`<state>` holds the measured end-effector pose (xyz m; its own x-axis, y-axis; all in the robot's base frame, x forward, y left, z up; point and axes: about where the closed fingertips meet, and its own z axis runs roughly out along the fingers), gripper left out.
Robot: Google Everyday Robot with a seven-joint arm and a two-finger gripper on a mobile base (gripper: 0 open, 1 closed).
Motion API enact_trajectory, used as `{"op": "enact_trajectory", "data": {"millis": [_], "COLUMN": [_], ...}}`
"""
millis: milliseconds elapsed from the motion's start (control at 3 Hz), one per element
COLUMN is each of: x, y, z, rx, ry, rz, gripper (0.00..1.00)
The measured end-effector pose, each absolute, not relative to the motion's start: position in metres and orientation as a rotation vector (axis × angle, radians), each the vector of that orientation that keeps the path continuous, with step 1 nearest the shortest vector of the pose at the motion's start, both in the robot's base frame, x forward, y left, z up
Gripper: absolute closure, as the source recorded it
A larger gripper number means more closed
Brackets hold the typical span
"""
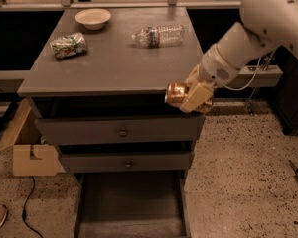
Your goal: Place orange can into bottom drawer
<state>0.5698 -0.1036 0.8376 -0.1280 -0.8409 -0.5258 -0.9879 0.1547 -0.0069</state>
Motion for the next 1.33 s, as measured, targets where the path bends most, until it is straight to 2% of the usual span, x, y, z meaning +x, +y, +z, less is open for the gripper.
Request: {"op": "enact_trajectory", "data": {"millis": [333,667,1000,1333], "x": [0.526,0.481,0.465,0.465], "y": [-0.105,-0.076,-0.041,-0.041], "z": [0.816,0.762,0.713,0.713], "rx": [-1.631,-1.537,-1.475,-1.475], "ry": [2.088,2.132,2.134,2.134], "rz": [0.545,0.677,0.78,0.78], "gripper": [1.0,1.0,1.0,1.0]}}
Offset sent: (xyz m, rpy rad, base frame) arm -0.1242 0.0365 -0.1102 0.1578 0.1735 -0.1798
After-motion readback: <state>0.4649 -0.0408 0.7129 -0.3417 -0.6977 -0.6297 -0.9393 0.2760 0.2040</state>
